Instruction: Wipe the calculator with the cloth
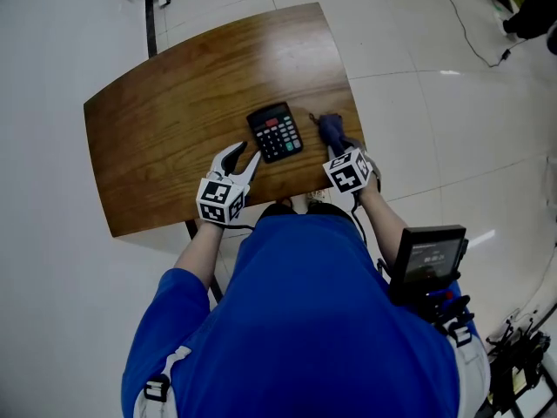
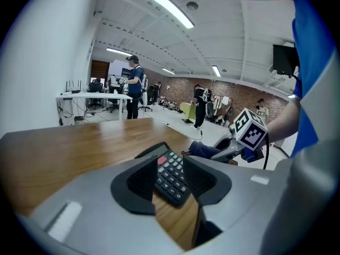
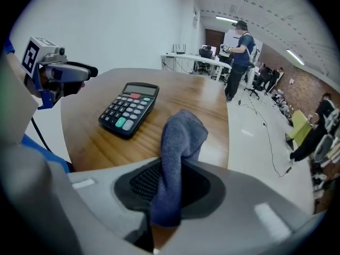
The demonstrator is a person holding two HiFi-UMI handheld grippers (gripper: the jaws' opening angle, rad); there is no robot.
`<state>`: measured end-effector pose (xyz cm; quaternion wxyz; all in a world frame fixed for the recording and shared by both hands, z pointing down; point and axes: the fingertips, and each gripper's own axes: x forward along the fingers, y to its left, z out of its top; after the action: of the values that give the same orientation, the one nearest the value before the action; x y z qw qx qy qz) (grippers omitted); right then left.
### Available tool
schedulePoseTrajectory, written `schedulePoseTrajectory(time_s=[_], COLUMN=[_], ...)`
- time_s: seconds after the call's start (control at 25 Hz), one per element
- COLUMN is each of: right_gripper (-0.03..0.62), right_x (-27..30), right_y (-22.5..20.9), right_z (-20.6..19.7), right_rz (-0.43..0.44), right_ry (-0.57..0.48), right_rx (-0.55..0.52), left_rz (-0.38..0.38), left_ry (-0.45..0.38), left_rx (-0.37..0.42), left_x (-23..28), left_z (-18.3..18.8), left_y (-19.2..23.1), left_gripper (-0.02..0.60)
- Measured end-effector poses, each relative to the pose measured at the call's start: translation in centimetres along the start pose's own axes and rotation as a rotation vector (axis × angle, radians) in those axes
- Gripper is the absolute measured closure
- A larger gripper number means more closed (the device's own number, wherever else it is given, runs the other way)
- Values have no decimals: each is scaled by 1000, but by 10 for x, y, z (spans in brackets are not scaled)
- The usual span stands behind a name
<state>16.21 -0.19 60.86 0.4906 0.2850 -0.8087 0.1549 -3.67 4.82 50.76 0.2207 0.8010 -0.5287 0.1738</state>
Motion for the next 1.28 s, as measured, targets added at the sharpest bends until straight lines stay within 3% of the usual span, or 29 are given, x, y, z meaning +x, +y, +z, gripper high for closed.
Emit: schedulePoseTrajectory(time_s=[0.32, 0.48, 0.64, 0.8, 1.0, 1.28], right_gripper=[460, 401, 396, 396, 422, 553], right_x=[-18, -26, -49, -81, -99, -153], right_y=[5, 13, 13, 27, 17, 70], right_z=[0, -2, -1, 0, 12, 24], right_rz=[104, 151, 98, 26, -4, -32], right_ry=[-84, -120, -190, -277, -347, -496], right_rx=[10, -25, -13, 38, 113, 115], left_rz=[62, 95, 97, 117, 165, 160], left_ry=[-6, -13, -33, -71, -95, -168], left_rx=[37, 33, 35, 61, 126, 111], left_x=[-13, -19, -30, -57, -46, -92], left_z=[1, -1, -8, -19, -7, -11], left_y=[-27, -35, -47, -55, -59, -67], left_gripper=[422, 423, 428, 471, 574, 574])
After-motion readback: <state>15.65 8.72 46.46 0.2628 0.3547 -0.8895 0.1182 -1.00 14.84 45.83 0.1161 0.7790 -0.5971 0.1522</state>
